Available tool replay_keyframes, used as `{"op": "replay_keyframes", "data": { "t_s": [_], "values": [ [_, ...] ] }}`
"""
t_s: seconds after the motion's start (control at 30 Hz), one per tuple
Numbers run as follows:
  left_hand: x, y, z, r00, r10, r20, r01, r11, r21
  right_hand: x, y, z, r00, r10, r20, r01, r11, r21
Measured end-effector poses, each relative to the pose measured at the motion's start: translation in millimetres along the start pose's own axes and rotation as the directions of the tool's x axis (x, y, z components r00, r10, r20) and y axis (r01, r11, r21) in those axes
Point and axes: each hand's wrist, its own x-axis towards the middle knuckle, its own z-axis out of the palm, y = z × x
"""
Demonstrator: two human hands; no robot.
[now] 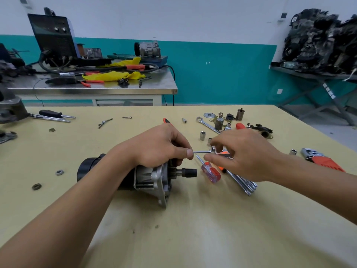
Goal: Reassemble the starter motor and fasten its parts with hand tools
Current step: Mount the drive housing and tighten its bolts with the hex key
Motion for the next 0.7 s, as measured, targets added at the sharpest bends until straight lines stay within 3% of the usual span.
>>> {"op": "replay_keyframes", "data": {
  "t_s": [0.1, 0.17, 0.2, 0.23, 0.27, 0.3, 0.33, 0.37, 0.4, 0.43, 0.47, 0.5, 0.53, 0.6, 0.7],
  "values": [
    [0.3, 0.3, 0.2, 1.000, -0.011, 0.009, 0.011, 1.000, 0.008, -2.4, 3.5, 1.4, 0.988, -0.153, 0.008, 0.153, 0.987, -0.058],
    [0.5, 0.0, 1.2, 1.000, -0.009, 0.008, 0.009, 1.000, 0.002, -2.3, -8.7, 5.4, 0.997, -0.043, 0.070, 0.033, 0.990, 0.138],
    [0.2, 0.1, 1.4, 1.000, -0.006, 0.008, 0.006, 1.000, 0.000, -2.6, -15.4, 6.8, 0.990, 0.077, 0.121, -0.111, 0.947, 0.301],
    [0.0, 0.1, 1.5, 1.000, -0.004, 0.007, 0.004, 1.000, -0.001, -2.5, -20.8, 6.0, 0.947, 0.234, 0.219, -0.314, 0.814, 0.488],
    [0.1, 0.1, 1.3, 1.000, -0.004, 0.006, 0.004, 1.000, -0.001, -2.1, -24.3, 4.5, 0.847, 0.359, 0.391, -0.531, 0.554, 0.641],
    [0.4, -0.5, 1.0, 1.000, -0.007, 0.002, 0.007, 1.000, -0.001, -0.4, -27.2, 2.1, 0.724, 0.381, 0.575, -0.680, 0.250, 0.690],
    [0.6, -0.9, 0.9, 1.000, -0.011, -0.002, 0.011, 1.000, -0.002, 0.9, -28.7, -0.7, 0.637, 0.351, 0.686, -0.743, 0.044, 0.668],
    [0.5, -0.8, 0.8, 1.000, -0.011, -0.002, 0.011, 1.000, -0.005, 1.6, -29.3, -3.7, 0.603, 0.333, 0.725, -0.766, -0.012, 0.643],
    [0.6, -0.3, 0.5, 1.000, -0.009, 0.001, 0.009, 1.000, -0.008, 2.7, -29.4, -6.4, 0.617, 0.347, 0.706, -0.766, 0.058, 0.640],
    [0.4, -0.1, 0.1, 1.000, -0.008, 0.003, 0.008, 1.000, -0.011, 2.5, -26.8, -7.2, 0.684, 0.379, 0.624, -0.725, 0.255, 0.640],
    [-0.4, 0.0, -0.1, 1.000, -0.010, 0.005, 0.010, 1.000, -0.012, 1.7, -25.6, -8.1, 0.794, 0.373, 0.480, -0.606, 0.537, 0.587],
    [-1.0, -0.1, 0.1, 1.000, -0.010, 0.008, 0.010, 1.000, -0.011, -1.1, -23.7, -9.2, 0.913, 0.276, 0.299, -0.389, 0.808, 0.443],
    [-1.4, 0.1, 0.3, 1.000, -0.008, 0.008, 0.009, 1.000, -0.012, -5.5, -18.5, -10.2, 0.987, 0.089, 0.132, -0.119, 0.962, 0.245],
    [-1.4, 0.9, 0.4, 1.000, -0.011, 0.006, 0.011, 1.000, -0.012, -12.9, -7.0, -11.2, 0.976, -0.215, 0.030, 0.216, 0.976, -0.030],
    [-0.7, 1.2, 0.3, 1.000, -0.022, 0.011, 0.022, 1.000, -0.007, -11.7, 2.9, -6.4, 0.916, -0.401, -0.009, 0.392, 0.900, -0.193]
  ]
}}
